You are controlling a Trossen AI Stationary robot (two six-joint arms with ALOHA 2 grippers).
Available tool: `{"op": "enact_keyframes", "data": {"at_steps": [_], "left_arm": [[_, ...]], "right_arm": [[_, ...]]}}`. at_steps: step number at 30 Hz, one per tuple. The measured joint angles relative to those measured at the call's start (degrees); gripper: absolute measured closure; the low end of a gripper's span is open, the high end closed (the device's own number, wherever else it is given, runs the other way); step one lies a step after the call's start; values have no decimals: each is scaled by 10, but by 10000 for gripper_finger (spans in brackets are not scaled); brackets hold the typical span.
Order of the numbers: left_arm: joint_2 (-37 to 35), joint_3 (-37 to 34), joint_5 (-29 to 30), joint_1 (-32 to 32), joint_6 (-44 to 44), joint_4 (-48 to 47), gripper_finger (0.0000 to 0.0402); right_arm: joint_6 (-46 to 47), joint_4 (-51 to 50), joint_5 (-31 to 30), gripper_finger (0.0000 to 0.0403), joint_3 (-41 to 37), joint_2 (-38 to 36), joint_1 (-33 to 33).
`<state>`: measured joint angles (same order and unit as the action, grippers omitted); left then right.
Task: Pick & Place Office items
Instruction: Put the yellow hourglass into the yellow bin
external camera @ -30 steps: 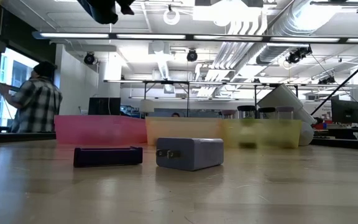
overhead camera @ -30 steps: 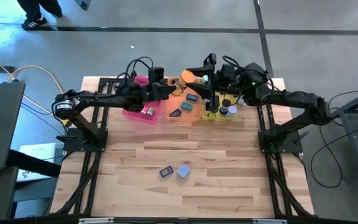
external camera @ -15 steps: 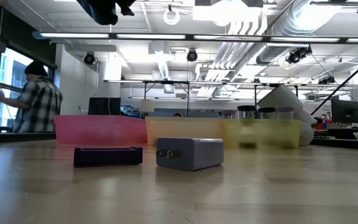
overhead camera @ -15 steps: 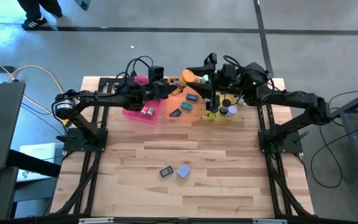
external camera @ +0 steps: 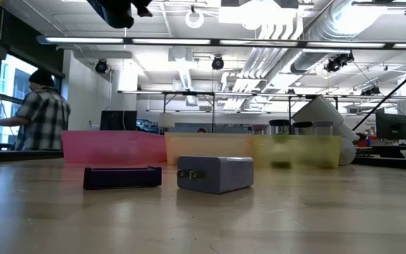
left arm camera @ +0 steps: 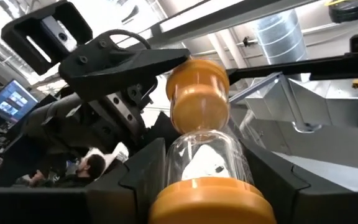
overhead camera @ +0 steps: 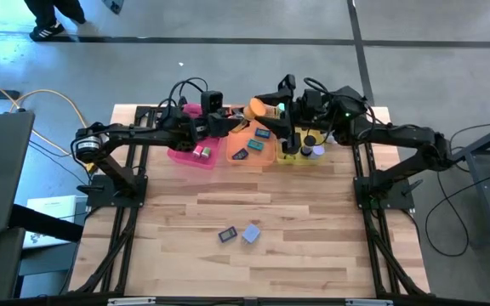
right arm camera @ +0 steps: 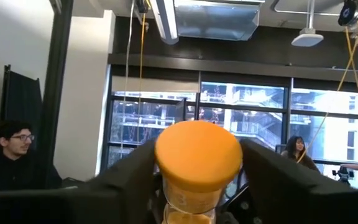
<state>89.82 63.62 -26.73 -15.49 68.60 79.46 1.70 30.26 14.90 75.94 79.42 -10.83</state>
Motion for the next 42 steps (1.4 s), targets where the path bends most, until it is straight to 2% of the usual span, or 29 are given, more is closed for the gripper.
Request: {"op": "enact_keyframes", "data": {"at_steps": [5, 8, 16, 20, 25, 32, 42], "left_arm": [[0, 0, -11, -8, 7, 5, 224], [-1, 0, -20, -10, 17, 5, 223], [-3, 0, -82, -28, 100, 4, 217], [-4, 0, -103, -28, 123, -35, 218], [-4, 0, -110, -28, 129, -103, 222], [-3, 0, -113, -28, 129, -138, 221], [-4, 0, -121, -18, 129, -180, 220]], "right_arm": [[-1, -19, 6, 48, 0, -11, 1], [-4, -55, 0, 15, 0, -29, 1], [-73, -246, -42, 60, 0, -83, 15], [-115, -325, -129, 70, 0, -98, 41], [-156, -356, -231, 74, 0, -103, 77], [-171, -384, -239, 74, 0, -104, 110], [-200, -394, -233, 74, 0, -104, 112]]}}
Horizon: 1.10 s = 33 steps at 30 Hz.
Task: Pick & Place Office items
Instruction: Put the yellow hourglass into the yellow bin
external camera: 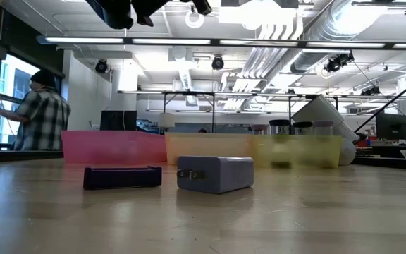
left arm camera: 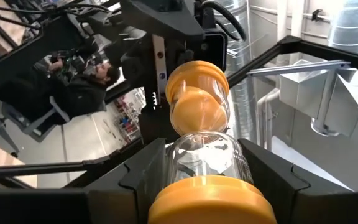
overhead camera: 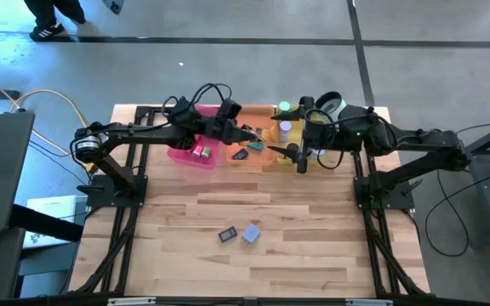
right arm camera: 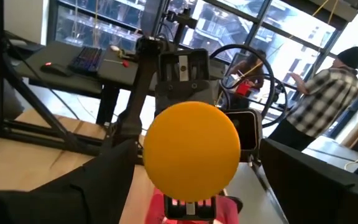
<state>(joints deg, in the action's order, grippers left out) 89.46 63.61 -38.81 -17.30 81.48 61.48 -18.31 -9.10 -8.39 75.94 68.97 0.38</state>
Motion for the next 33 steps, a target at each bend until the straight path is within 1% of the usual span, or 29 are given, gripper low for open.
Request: {"op": "enact_keyframes", "data": {"at_steps": [5, 8, 11, 14, 16, 19, 20, 22, 27, 33], "left_arm": [[0, 0, 1, 0, 0, -19, 220], [0, 0, 4, 0, -4, -26, 220], [0, 0, 7, 0, -4, -27, 220], [0, 0, 11, 0, -4, -30, 220], [0, 0, 12, 0, -4, -32, 220], [0, 0, 13, 0, -5, -33, 220], [0, 0, 12, -1, -5, -32, 220], [0, 0, 11, -1, -6, -31, 220], [0, 0, 14, -1, -9, -30, 220], [0, 0, 11, -1, 3, -31, 219]], "right_arm": [[0, -6, 3, 74, 0, 5, 0], [3, -9, -13, 74, 0, 8, 0], [5, -5, -20, 87, 0, 16, 0], [10, -7, -20, 119, 0, 18, 0], [8, -9, -19, 152, 0, 19, 0], [2, -5, -16, 212, 0, 17, 0], [1, -3, -17, 225, 0, 17, 0], [-4, 2, -19, 225, 0, 17, 0], [-52, 4, -21, 225, 0, 17, 0], [-20, 4, -20, 225, 0, 17, 0]]}}
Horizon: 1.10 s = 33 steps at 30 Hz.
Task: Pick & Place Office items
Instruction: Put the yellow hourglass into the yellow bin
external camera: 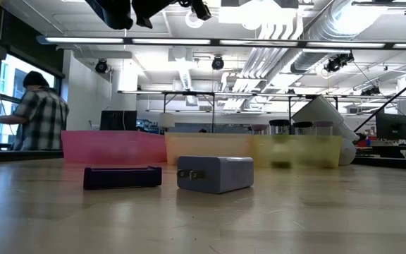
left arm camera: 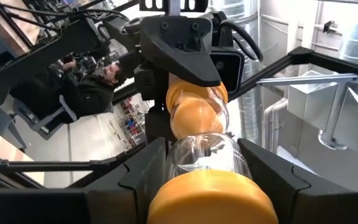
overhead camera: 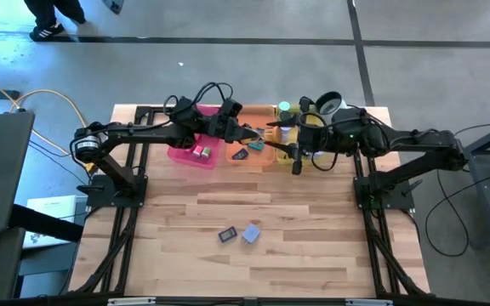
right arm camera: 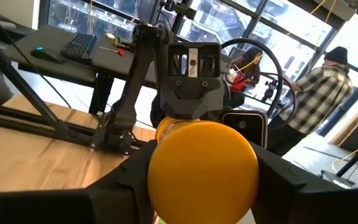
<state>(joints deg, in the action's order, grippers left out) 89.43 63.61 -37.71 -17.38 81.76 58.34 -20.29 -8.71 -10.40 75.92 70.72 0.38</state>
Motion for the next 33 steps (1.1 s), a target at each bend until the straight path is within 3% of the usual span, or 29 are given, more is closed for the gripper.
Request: {"op": "enact_keyframes", "data": {"at_steps": [4, 13, 19, 23, 33], "left_arm": [[0, 0, -10, 0, -10, 6, 205], [0, 0, -6, -4, -8, 12, 118], [0, 0, -6, -37, -14, 13, 97], [0, 0, -72, -79, -50, 13, 97], [0, 0, -206, -163, -56, 2, 96]], "right_arm": [[20, -1, 2, 225, 0, 0, 0], [55, -16, 41, 225, 0, 0, 0], [133, -50, 126, 225, 0, -15, 0], [212, -136, 133, 225, 0, -28, 0], [300, -361, 42, 225, 0, -48, -58]]}}
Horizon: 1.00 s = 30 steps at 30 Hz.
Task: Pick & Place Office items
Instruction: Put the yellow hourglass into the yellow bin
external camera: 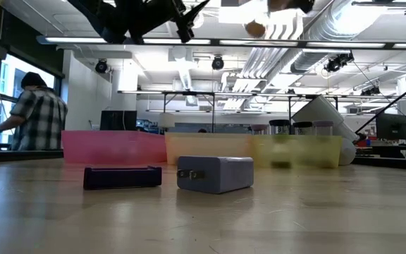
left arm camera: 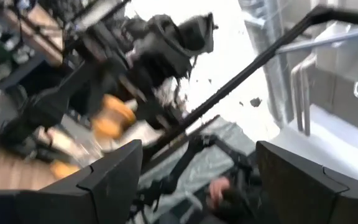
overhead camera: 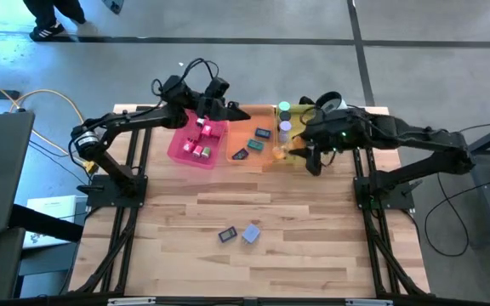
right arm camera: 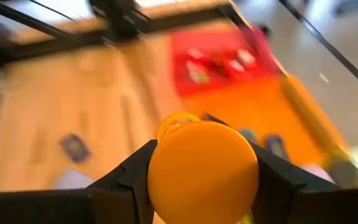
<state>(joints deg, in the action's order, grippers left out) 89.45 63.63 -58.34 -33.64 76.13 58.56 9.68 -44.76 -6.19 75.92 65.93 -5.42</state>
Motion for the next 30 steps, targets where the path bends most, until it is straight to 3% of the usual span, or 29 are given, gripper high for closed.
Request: {"op": "enact_keyframes", "data": {"at_steps": [8, 12, 16, 20, 30], "left_arm": [[0, 0, -108, -33, 3, -43, 96], [0, 0, -129, -37, 18, -44, 96], [0, 0, -146, -37, 32, -44, 96], [0, 0, -143, -40, 24, -44, 96], [0, 0, -70, -60, -71, -43, 96]], "right_arm": [[-8, -89, 33, 225, 0, 17, -145], [-24, -112, 92, 225, 0, 42, -212], [-55, -105, 111, 225, 0, 76, -250], [-79, -107, 104, 225, 0, 110, -289], [-110, -105, 107, 225, 0, 159, -344]]}}
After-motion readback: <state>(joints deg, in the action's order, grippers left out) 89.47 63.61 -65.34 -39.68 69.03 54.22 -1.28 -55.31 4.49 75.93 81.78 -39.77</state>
